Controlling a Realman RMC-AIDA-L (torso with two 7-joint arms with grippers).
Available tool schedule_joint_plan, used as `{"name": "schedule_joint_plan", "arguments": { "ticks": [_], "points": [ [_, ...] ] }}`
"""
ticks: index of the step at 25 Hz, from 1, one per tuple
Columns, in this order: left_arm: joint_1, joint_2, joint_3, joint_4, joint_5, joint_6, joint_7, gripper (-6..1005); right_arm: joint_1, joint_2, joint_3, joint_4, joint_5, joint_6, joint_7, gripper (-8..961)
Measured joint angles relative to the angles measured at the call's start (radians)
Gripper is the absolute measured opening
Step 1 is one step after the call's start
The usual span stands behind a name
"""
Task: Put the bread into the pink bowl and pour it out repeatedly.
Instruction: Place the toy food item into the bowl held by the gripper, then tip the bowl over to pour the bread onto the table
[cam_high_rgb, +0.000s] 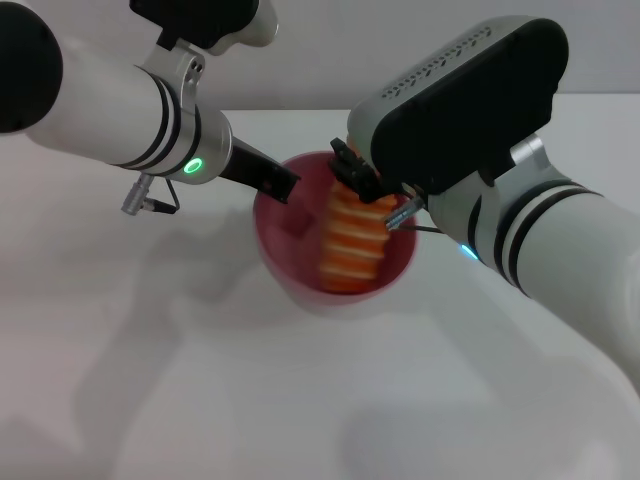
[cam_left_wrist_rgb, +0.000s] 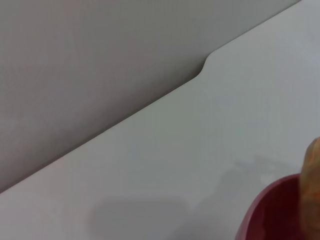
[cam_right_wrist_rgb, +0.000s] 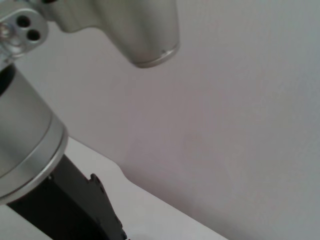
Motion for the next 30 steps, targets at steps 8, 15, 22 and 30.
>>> {"name": "schedule_joint_plan", "arguments": {
  "ticks": [8,15,22,30],
  "points": [
    [0.001,0.002,-0.005,-0.005,0.002,0.006,0.001,47,-0.051,0.002,-0.029,-0.011,-0.222,-0.057,0.112,672],
    [0.006,0.005,-0.014,-0.051,0.011,0.036,0.013,47,-0.114,-0.001,0.033,-0.04,-0.566,-0.122,0.251,673],
    [0.007,0.004,-0.013,-0.067,0.014,0.048,0.015,46,-0.144,0.002,0.104,-0.051,-0.46,-0.218,0.298,673],
    [-0.001,0.004,-0.013,-0.089,0.014,0.057,0.024,46,-0.092,-0.007,0.325,-0.074,0.169,-0.214,-0.015,674]
  ]
}}
